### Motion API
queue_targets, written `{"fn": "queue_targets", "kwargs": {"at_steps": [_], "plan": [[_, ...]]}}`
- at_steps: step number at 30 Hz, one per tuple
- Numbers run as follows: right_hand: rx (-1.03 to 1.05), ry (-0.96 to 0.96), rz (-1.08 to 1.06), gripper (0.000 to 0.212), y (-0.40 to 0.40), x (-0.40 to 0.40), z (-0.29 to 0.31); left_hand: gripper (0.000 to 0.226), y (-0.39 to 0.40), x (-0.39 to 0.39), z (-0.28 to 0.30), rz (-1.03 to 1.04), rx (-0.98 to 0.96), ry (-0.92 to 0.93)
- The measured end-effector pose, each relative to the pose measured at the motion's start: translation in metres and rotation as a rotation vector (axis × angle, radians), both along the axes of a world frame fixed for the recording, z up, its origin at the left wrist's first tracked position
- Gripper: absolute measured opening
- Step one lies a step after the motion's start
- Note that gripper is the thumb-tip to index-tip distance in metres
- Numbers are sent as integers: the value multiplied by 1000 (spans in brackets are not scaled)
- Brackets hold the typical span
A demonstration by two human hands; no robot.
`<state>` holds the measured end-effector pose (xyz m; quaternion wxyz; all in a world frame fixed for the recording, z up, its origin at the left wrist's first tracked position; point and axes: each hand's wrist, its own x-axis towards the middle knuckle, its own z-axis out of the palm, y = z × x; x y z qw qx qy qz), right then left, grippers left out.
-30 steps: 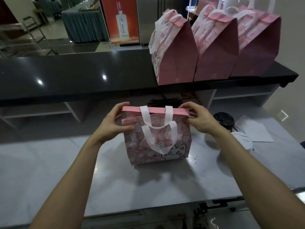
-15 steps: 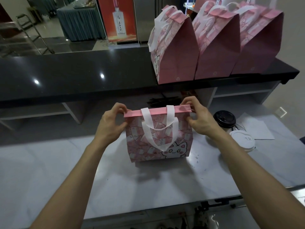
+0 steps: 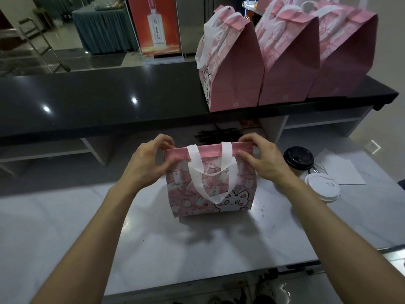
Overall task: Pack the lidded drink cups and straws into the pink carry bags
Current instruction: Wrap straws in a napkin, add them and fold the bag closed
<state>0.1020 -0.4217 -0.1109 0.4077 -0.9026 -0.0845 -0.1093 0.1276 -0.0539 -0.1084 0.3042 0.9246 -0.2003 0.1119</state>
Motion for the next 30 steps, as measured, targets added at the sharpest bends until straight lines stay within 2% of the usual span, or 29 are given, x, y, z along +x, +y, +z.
{"fn": "queue_targets", "kwargs": {"at_steps": [5,8,13,18,20,26,30], "plan": [[-9,21,-21,21,-4,6,-1,23,1,8,2,-23,70,51],[-8,32,-28,13,-5,10,1,26,0,12,2,53,49,82],[-82,66,16,16,-11,10,9,33,1,18,5,91,41,116],[-102,75,12,10,-14,7,6,12,4,15,15,78,37,135],[-116,76,-4,15,-15,5,6,13,6,12,15,100,23,153],[-72,70,6,20,-11,-4,1,12,10,5,12,113,-34,234],[49,144,3,12,-12,-7,-3,12,8,3,24,97,63,235]]}}
